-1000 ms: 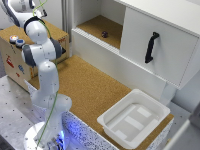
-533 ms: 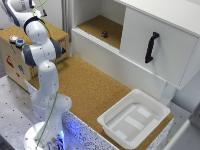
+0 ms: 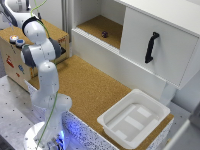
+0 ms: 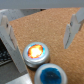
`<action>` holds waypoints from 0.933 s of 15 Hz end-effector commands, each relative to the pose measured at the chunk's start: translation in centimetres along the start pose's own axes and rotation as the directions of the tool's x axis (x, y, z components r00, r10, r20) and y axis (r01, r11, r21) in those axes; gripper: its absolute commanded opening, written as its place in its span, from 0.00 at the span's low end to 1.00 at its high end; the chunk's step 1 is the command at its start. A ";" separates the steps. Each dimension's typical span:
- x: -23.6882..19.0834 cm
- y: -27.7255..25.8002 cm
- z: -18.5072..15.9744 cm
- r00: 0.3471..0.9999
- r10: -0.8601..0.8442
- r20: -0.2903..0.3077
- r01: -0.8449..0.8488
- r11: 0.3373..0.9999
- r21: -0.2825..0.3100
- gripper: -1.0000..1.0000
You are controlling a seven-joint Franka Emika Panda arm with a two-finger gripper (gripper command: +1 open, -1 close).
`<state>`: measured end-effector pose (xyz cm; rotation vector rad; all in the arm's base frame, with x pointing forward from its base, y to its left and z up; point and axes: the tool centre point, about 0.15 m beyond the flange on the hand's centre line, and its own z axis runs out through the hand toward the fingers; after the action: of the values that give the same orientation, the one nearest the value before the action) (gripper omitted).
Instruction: Turn off the red led light
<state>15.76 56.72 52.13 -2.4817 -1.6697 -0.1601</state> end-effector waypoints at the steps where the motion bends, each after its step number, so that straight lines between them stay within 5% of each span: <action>1: 3.6 -3.4 1.7 0.997 -0.058 0.053 0.064 0.990 -0.125 0.00; 14: 3.5 -2.4 5.5 0.985 -0.126 0.116 0.135 0.988 -0.072 0.00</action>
<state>13.31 59.69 48.99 -2.4065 -1.8479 -0.1963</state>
